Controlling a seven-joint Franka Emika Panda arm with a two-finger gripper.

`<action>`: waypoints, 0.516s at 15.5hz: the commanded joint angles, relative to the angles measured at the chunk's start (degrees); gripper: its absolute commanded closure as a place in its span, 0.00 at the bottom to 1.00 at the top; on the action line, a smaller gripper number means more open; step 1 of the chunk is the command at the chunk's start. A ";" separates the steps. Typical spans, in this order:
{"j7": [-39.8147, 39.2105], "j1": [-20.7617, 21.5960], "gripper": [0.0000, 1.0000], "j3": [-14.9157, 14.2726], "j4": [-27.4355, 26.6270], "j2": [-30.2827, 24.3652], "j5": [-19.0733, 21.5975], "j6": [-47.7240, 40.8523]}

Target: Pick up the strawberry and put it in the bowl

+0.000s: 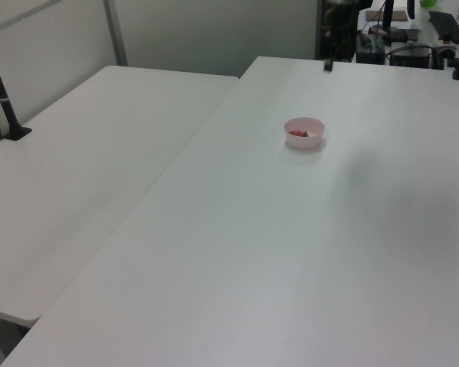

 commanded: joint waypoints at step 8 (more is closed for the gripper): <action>-2.43 9.69 0.00 -8.26 -4.85 -8.89 3.45 -2.50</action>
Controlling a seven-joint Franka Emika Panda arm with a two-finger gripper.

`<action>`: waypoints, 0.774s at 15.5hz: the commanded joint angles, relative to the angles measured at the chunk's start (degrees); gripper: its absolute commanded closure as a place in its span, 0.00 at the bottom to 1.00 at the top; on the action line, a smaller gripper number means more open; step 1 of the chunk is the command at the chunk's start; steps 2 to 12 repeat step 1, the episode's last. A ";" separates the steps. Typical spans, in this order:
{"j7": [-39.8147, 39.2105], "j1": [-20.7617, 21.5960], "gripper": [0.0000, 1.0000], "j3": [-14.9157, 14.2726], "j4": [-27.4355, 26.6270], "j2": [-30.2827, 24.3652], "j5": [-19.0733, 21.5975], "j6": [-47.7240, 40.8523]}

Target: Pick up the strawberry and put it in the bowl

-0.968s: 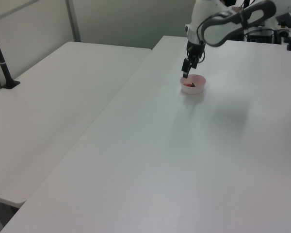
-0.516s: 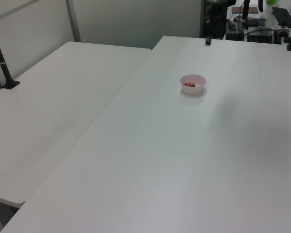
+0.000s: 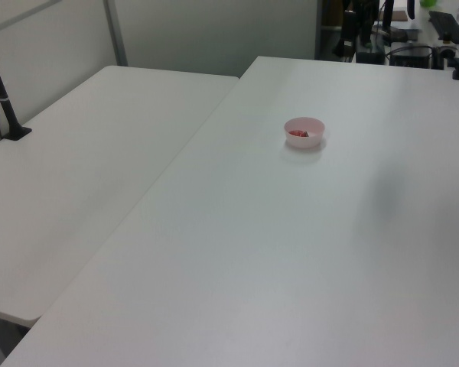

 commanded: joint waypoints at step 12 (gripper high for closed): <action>-2.73 0.33 0.00 -1.15 -1.23 -0.93 1.36 1.71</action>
